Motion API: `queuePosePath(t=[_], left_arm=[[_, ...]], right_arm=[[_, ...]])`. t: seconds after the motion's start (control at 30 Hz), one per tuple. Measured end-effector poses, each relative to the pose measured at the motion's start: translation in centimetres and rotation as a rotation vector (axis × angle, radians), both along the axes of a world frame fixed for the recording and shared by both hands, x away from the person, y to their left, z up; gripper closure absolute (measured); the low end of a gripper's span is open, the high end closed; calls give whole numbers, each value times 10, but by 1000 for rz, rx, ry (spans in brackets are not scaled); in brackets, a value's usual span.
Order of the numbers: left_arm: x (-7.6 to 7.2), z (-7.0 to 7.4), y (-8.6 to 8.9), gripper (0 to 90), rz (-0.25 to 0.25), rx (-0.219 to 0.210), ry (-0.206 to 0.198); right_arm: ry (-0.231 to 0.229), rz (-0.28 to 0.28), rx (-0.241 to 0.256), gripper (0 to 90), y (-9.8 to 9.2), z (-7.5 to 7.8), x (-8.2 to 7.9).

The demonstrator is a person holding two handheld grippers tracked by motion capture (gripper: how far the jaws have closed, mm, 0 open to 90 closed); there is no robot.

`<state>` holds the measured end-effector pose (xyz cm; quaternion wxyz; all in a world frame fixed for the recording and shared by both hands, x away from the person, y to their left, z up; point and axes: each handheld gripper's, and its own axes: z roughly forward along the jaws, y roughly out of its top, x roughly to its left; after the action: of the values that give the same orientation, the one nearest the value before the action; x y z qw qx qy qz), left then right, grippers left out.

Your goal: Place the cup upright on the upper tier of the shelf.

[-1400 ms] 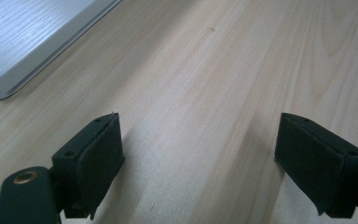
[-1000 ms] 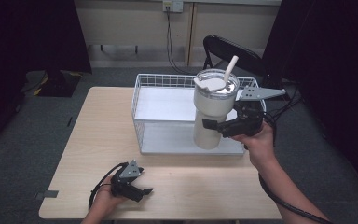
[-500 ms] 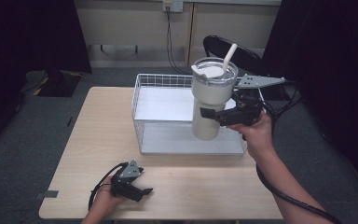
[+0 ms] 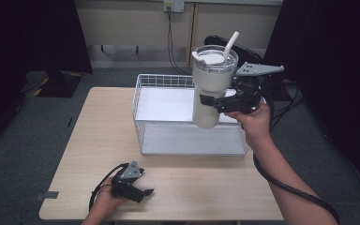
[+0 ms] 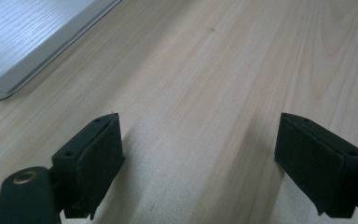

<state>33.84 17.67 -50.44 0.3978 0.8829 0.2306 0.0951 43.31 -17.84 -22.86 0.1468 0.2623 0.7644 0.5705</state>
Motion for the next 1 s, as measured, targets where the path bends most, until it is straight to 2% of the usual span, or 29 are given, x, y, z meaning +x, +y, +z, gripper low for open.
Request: queuePosePath(t=[0.57, 1.0], left_arm=[[0, 0, 0, 147, -4, 3, 5], [0, 0, 0, 146, -4, 3, 5]], right_arm=[[-9, -82, -17, 94, 4, -6, 29], [-47, -152, -26, 94, 9, -12, 48]])
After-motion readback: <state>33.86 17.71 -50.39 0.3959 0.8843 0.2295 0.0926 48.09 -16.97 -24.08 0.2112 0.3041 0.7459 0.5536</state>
